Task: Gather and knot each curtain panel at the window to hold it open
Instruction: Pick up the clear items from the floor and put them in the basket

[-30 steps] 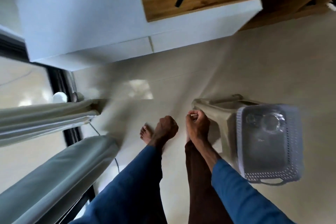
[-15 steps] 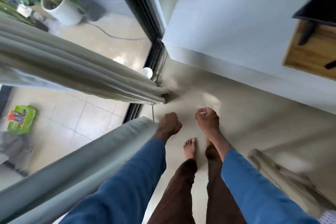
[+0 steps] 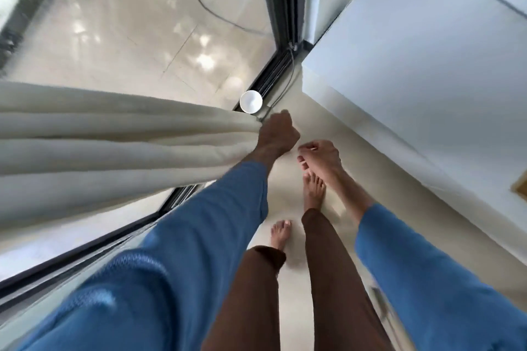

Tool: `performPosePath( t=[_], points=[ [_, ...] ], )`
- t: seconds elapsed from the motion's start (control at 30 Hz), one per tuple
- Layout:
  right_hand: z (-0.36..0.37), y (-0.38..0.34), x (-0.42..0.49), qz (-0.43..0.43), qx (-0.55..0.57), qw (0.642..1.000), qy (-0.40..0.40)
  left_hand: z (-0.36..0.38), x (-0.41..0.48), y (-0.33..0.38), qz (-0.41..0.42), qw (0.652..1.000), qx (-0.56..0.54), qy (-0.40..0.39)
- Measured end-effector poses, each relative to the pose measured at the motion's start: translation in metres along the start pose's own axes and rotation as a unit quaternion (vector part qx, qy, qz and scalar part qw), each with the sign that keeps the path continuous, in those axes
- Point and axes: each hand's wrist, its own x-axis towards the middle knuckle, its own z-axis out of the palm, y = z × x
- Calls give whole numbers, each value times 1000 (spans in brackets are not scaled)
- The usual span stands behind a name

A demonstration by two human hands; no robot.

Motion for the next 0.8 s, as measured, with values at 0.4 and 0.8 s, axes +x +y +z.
performPosePath(
  t=[0.4, 0.8],
  points=[
    [90, -7, 180, -59, -112, 991, -32, 56, 145, -135, -212, 966, -130, 75],
    [228, 24, 316, -18, -121, 990, -72, 136, 237, -271, -211, 967, -136, 32]
  ],
)
